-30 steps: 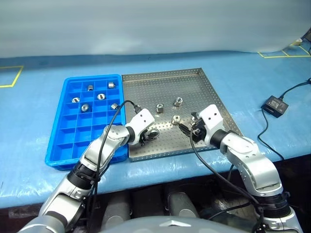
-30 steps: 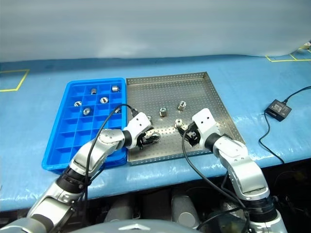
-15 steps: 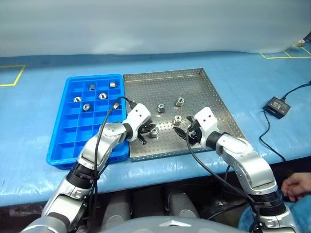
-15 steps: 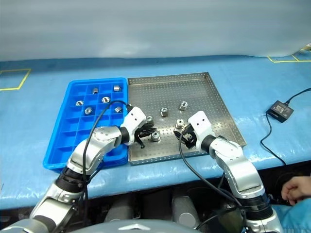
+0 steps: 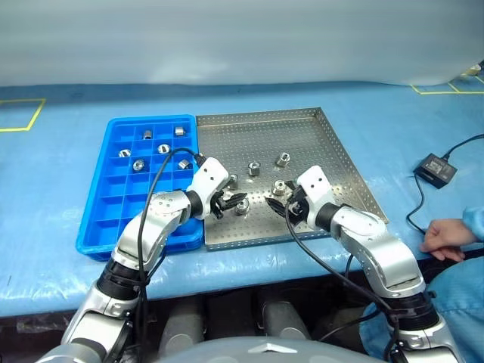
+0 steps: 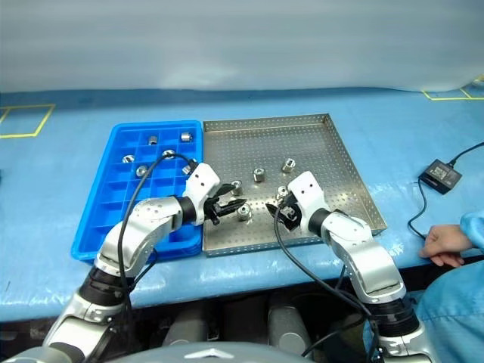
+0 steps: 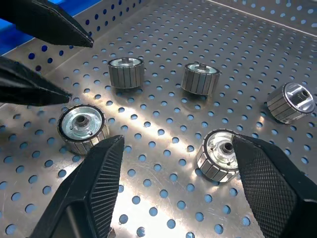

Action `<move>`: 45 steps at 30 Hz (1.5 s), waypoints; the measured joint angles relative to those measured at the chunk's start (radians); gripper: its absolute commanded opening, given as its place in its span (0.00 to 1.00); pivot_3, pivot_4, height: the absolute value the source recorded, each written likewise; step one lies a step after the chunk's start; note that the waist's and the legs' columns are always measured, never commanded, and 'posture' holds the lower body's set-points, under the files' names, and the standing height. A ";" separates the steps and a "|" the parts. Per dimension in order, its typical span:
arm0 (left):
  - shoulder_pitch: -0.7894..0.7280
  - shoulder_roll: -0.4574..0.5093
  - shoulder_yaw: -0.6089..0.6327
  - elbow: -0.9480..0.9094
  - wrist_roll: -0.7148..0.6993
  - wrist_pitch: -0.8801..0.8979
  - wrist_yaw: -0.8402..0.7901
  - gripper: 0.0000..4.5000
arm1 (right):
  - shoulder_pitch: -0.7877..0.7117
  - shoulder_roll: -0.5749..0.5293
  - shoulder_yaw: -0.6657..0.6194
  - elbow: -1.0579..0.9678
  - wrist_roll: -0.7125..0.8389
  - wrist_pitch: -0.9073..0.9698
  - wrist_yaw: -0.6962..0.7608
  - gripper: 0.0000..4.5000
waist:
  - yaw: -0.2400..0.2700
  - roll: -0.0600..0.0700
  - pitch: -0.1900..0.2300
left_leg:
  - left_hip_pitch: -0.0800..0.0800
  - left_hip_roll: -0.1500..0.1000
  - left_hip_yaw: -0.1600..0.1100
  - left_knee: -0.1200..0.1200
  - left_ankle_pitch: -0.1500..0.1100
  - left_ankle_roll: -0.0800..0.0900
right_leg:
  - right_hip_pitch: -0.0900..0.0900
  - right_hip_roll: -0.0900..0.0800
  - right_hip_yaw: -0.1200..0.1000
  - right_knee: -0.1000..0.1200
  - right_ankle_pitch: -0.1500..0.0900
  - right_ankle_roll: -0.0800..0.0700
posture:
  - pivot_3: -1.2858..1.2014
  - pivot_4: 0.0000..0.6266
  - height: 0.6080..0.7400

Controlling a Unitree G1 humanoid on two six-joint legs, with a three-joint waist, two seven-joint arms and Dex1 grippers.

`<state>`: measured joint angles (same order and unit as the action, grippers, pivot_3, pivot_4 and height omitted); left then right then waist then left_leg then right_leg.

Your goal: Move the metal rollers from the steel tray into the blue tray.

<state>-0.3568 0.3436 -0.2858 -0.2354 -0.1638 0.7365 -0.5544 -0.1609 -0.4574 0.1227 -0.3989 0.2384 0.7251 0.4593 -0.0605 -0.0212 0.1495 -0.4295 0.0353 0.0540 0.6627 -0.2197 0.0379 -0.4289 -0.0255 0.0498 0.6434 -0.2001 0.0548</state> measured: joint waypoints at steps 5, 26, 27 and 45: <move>-0.023 -0.005 -0.049 0.029 0.009 0.045 0.002 0.92 | 0.008 -0.001 -0.001 -0.002 -0.001 0.000 -0.003 0.81 | -0.002 0.000 0.000 | 0.000 0.000 0.000 0.000 0.000 0.000 | 0.000 0.000 0.000 0.000 0.000 0.000 | 0.47 0.24 1.00; -0.064 -0.019 -0.129 0.100 0.066 0.089 0.018 0.50 | 0.020 0.001 -0.003 -0.004 0.003 0.006 -0.015 0.81 | -0.023 0.001 0.000 | 0.001 0.001 0.000 0.000 0.000 0.000 | 0.000 0.002 0.000 0.001 0.000 0.000 | 0.48 0.24 1.00; -0.062 -0.019 -0.125 0.099 0.064 0.090 0.015 0.50 | 0.020 0.001 -0.001 0.000 0.004 0.007 -0.008 0.81 | -0.023 0.001 0.000 | 0.001 0.001 0.000 0.000 0.000 0.000 | 0.000 0.001 0.000 0.001 0.000 0.000 | 0.48 0.24 1.00; 0.043 -0.040 0.308 -0.266 -0.104 0.154 0.159 0.50 | -0.038 0.023 -0.004 -0.049 0.162 0.039 0.143 0.81 | 0.000 0.001 0.000 | 0.001 0.001 -0.001 -0.001 0.000 0.000 | 0.000 0.002 0.000 0.001 0.000 0.000 | 0.52 0.24 1.00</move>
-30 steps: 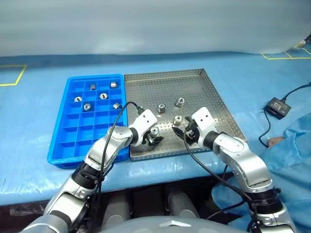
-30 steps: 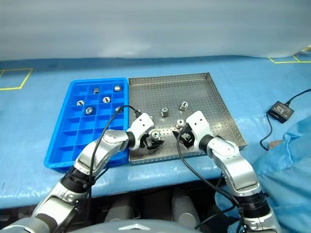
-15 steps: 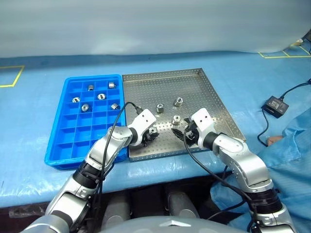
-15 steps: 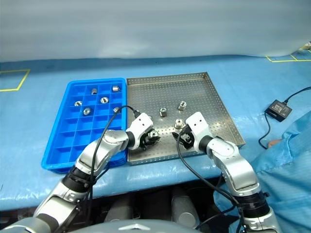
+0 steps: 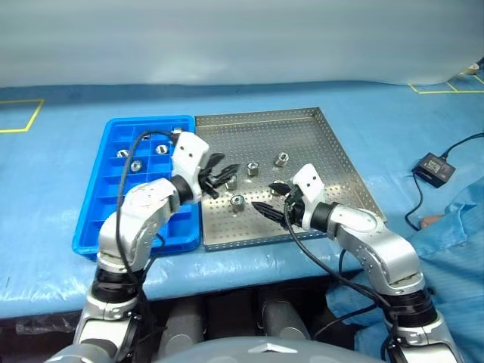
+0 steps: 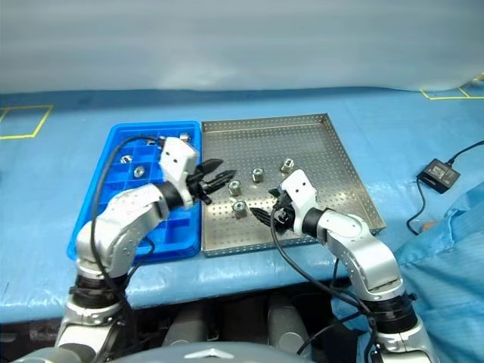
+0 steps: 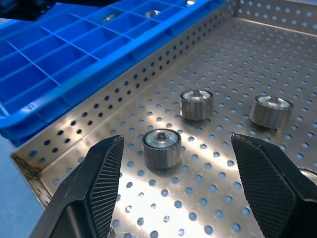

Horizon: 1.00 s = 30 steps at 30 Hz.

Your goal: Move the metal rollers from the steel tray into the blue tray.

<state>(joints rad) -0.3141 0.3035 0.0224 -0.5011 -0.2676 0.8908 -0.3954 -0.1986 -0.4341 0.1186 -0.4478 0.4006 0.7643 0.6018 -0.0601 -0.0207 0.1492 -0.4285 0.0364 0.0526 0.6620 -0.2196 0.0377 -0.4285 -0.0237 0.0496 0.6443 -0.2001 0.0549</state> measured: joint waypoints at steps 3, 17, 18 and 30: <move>0.067 0.017 0.108 -0.041 0.049 0.028 0.105 0.50 | -0.023 0.000 0.008 0.003 0.001 0.000 0.005 0.81 | 0.008 0.000 0.000 | 0.000 0.000 0.000 0.001 0.000 0.000 | 0.001 -0.001 0.000 0.000 0.000 0.000 | 0.53 0.24 1.00; -0.031 0.010 -0.113 0.013 0.007 0.021 0.001 1.00 | -0.028 -0.039 0.021 0.027 -0.083 -0.018 -0.044 0.81 | 0.073 -0.002 0.000 | -0.002 -0.005 0.001 0.003 0.000 0.000 | 0.000 -0.003 -0.001 -0.002 0.002 -0.003 | 0.49 0.24 1.00; -0.060 0.009 -0.142 0.045 0.000 0.015 -0.023 1.00 | -0.017 -0.046 0.021 0.018 -0.087 -0.016 -0.051 0.81 | 0.067 -0.002 0.000 | -0.002 -0.007 0.001 0.002 0.000 0.000 | 0.000 -0.003 0.000 -0.002 0.002 -0.003 | 0.49 0.24 1.00; -0.234 0.034 -0.415 0.461 0.104 -0.084 -0.182 1.00 | 0.147 -0.040 -0.038 -0.081 -0.116 -0.011 -0.162 0.81 | -0.030 -0.001 0.000 | -0.001 -0.007 0.001 0.001 0.000 0.000 | -0.001 -0.001 0.001 -0.001 -0.001 0.001 | 0.43 0.24 1.00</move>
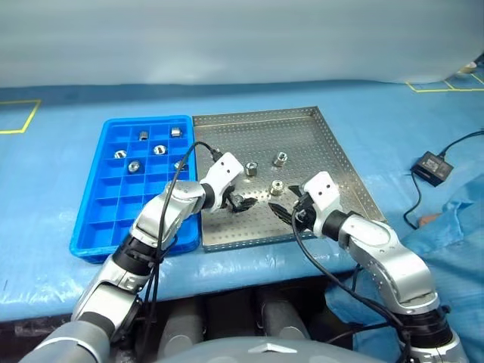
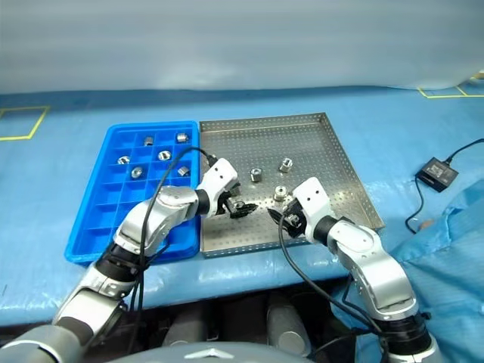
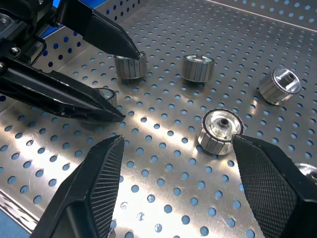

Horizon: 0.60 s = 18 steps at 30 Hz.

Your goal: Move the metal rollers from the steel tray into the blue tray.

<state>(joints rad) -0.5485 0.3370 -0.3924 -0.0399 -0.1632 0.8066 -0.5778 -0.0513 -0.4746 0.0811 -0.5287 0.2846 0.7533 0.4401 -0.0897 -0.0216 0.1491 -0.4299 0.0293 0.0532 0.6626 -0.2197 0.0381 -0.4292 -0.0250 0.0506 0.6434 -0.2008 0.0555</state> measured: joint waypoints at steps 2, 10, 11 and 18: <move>-0.007 0.005 -0.016 0.020 0.026 -0.016 0.000 1.00 | 0.005 0.005 -0.004 -0.004 -0.002 0.000 -0.011 0.81 | -0.010 0.000 0.000 | 0.001 0.000 0.000 0.001 0.000 0.000 | 0.000 0.000 0.000 0.000 0.000 0.000 | 0.43 0.24 1.00; 0.004 0.038 -0.031 0.015 0.065 -0.028 -0.033 1.00 | 0.004 0.012 -0.009 -0.013 -0.004 0.000 -0.030 0.81 | -0.035 0.000 0.000 | 0.001 0.005 0.000 0.000 0.000 0.000 | 0.000 -0.001 0.001 0.001 0.000 0.000 | 0.44 0.24 1.00; 0.009 0.038 -0.031 0.010 0.065 -0.026 -0.035 1.00 | -0.003 0.014 -0.008 -0.012 -0.004 0.000 -0.030 0.81 | -0.036 0.000 0.000 | 0.001 0.005 0.000 0.000 0.000 0.000 | 0.000 -0.001 0.001 0.001 0.000 0.000 | 0.44 0.24 1.00; 0.047 0.031 -0.022 -0.025 0.066 0.004 -0.031 0.91 | -0.024 0.015 0.004 -0.006 -0.008 -0.001 -0.029 0.81 | -0.034 0.001 0.000 | 0.001 0.005 0.000 0.000 0.000 0.000 | 0.000 -0.001 0.001 0.001 0.000 0.000 | 0.45 0.24 1.00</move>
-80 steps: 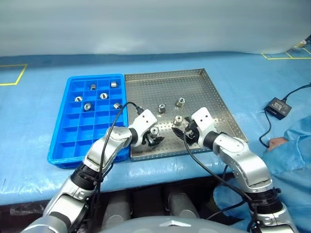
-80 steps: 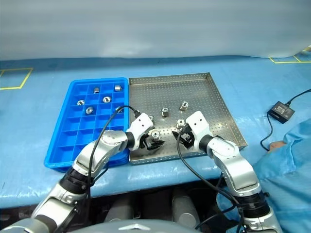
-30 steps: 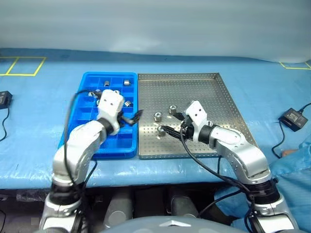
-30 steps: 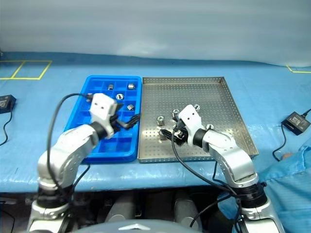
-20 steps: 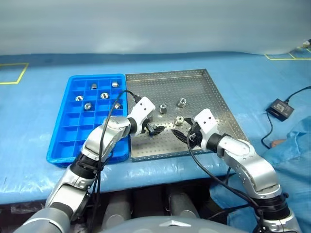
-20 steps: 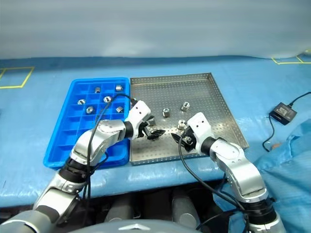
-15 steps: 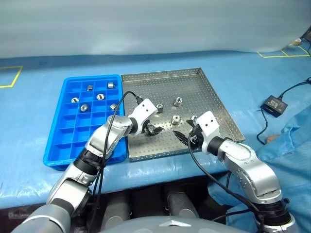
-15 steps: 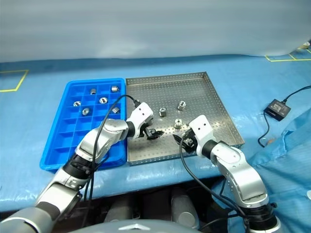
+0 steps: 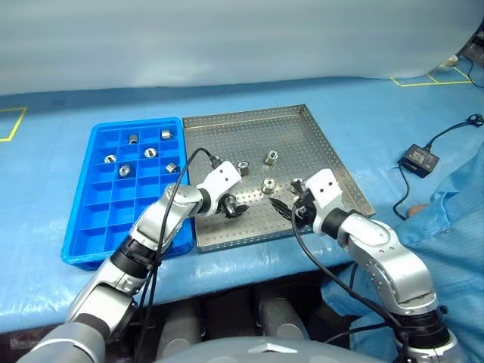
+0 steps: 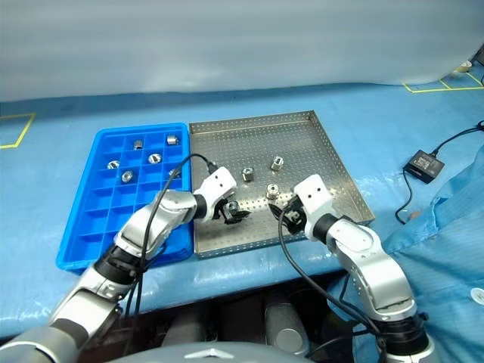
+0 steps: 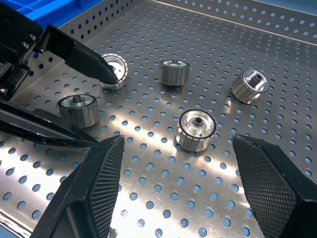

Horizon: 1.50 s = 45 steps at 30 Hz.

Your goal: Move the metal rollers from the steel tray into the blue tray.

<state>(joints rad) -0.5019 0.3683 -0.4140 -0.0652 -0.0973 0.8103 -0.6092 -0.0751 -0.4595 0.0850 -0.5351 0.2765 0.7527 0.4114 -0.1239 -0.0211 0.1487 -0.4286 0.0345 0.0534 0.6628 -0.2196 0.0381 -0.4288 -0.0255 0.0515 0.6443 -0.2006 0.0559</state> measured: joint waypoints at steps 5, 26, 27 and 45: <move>0.025 0.008 0.002 0.002 0.008 0.024 0.008 0.72 | -0.014 0.000 0.004 0.010 -0.001 0.000 0.000 0.81 | 0.002 0.000 0.000 | -0.001 0.000 0.000 0.000 0.000 0.000 | -0.001 0.000 0.000 0.000 0.000 0.000 | 0.45 0.24 1.00; 0.042 -0.083 0.245 -0.174 -0.170 0.086 0.020 0.41 | -0.047 -0.002 0.043 0.070 0.008 0.002 0.054 0.81 | 0.008 0.000 0.000 | -0.001 0.000 0.000 -0.001 0.000 0.000 | -0.001 0.000 0.000 0.000 0.000 0.000 | 0.47 0.24 1.00; 0.044 -0.081 0.280 -0.218 -0.194 0.100 0.023 0.41 | -0.055 0.000 0.048 0.070 0.019 0.000 0.073 0.81 | 0.007 0.000 0.000 | -0.001 0.001 0.000 -0.001 0.000 0.000 | -0.001 0.001 0.000 0.000 0.000 0.000 | 0.48 0.24 1.00; 0.273 -0.122 0.666 -0.397 0.055 0.106 0.614 0.41 | -0.173 0.049 0.059 0.064 0.120 -0.028 0.154 0.81 | 0.126 -0.003 0.000 | -0.002 -0.002 -0.001 0.001 0.000 0.000 | 0.001 -0.002 -0.002 -0.002 0.004 -0.003 | 0.53 0.24 1.00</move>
<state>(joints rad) -0.2285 0.2464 0.2519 -0.4625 -0.0419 0.9159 0.0047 -0.2479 -0.4109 0.1441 -0.4706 0.3966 0.7249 0.5655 0.0018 -0.0239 0.1491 -0.4304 0.0323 0.0521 0.6634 -0.2196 0.0382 -0.4280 -0.0274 0.0496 0.6428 -0.1968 0.0525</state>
